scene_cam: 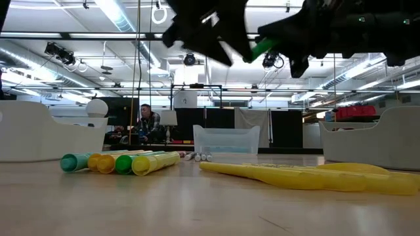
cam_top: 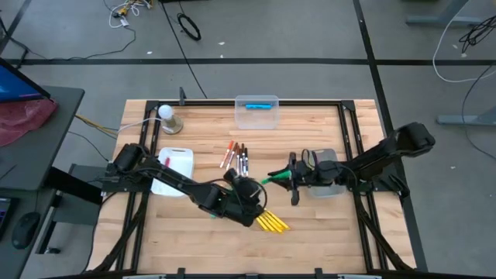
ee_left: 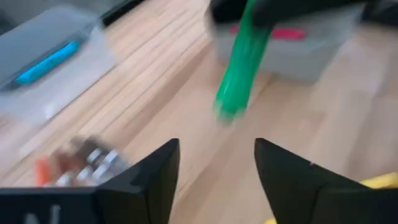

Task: Pick & Place Markers
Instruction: Put the green highlighter pen into the transparent bin

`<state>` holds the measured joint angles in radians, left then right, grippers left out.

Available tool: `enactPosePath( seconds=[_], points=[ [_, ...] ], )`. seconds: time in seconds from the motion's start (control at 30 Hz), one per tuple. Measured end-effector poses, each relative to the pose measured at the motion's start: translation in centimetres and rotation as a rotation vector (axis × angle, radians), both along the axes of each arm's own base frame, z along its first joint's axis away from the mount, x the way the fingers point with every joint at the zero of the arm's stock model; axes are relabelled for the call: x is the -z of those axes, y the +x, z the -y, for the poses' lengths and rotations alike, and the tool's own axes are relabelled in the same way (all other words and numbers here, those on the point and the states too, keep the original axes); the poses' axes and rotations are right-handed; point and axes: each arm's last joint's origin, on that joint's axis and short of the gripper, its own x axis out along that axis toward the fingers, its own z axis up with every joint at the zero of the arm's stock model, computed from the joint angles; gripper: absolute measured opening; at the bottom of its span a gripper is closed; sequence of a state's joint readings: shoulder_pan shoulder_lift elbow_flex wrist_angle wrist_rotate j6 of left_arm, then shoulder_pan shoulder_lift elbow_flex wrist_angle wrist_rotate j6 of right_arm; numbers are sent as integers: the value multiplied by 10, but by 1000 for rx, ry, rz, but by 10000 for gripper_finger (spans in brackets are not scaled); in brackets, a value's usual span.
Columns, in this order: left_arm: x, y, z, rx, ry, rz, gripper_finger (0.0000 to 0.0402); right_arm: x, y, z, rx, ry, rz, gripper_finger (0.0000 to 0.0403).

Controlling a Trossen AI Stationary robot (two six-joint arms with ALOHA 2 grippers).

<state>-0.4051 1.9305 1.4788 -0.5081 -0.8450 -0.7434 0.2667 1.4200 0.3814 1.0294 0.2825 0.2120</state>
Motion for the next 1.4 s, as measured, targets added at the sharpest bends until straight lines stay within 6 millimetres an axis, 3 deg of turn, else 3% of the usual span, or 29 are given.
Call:
enactPosePath(
  seconds=[0.17, 0.37, 0.57, 0.67, 0.87, 1.0, 1.23, 1.4],
  points=[
    [10, -22, -5, -137, 43, -110, 246, -16, -4, 21, 92, 24, -186, 52],
    [23, -40, -8, -196, 102, -180, 231, -62, 11, 55, 220, -74, -430, 52],
    [50, -46, -17, -220, 68, -192, 189, -105, 45, 114, 310, -226, -611, 52],
    [50, -43, -18, -223, 40, -172, 169, -112, 69, 151, 314, -263, -714, 52],
    [42, -30, -21, -147, -29, -132, 129, -92, 119, 220, 264, -311, -912, 52],
    [35, -26, -17, -88, 3, -100, 106, -59, 141, 258, 234, -309, -1063, 52],
    [32, -30, -13, -93, 88, -97, 90, -8, 144, 298, 236, -251, -1234, 52],
    [32, -31, -13, -95, 101, -104, 89, 6, 138, 310, 280, -224, -1290, 57]
  ],
)
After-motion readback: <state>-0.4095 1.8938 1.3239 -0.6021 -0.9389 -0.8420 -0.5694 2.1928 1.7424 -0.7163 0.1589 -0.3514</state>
